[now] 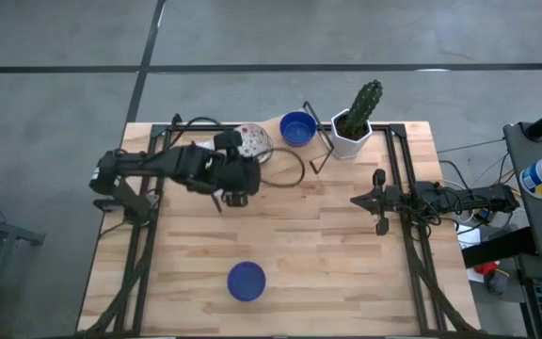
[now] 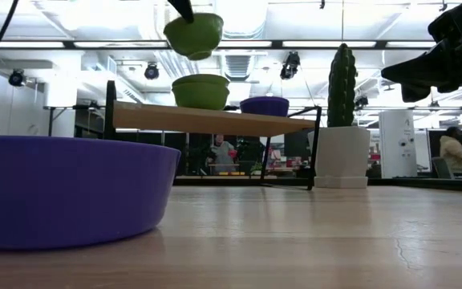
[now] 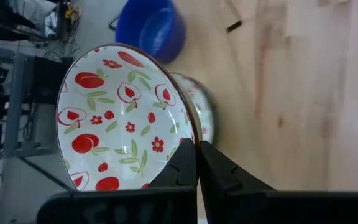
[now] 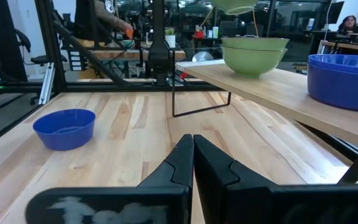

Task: Pick & Place Mini bowls
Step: Stack the white patterned bowl on top of the white patterned bowls on the shelf

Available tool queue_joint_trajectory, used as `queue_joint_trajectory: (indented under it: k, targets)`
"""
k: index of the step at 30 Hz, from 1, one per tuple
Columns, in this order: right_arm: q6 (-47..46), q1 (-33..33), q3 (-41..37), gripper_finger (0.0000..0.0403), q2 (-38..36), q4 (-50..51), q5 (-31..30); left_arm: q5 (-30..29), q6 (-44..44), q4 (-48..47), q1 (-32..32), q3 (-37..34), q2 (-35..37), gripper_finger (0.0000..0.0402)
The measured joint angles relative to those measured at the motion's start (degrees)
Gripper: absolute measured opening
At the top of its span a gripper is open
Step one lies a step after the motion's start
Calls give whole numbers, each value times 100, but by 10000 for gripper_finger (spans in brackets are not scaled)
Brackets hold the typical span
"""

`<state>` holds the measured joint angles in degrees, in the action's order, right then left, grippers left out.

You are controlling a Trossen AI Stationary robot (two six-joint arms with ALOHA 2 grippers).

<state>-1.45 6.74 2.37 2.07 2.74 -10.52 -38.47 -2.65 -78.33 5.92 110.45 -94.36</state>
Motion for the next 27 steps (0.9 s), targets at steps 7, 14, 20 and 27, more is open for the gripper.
queue_joint_trajectory:
  k: [7,14,20,27]
  targets:
    - [5,-1,0,9,0,1,0,51,-577,265,-560,-4,-50,0]
    - [9,0,0,9,4,-1,1,450,-886,419,-849,-9,-302,0]
    - [6,-2,0,9,-2,0,0,495,-976,409,-853,-9,-576,0]
    - [6,0,-2,9,0,2,0,535,-930,227,-868,-9,-710,0]
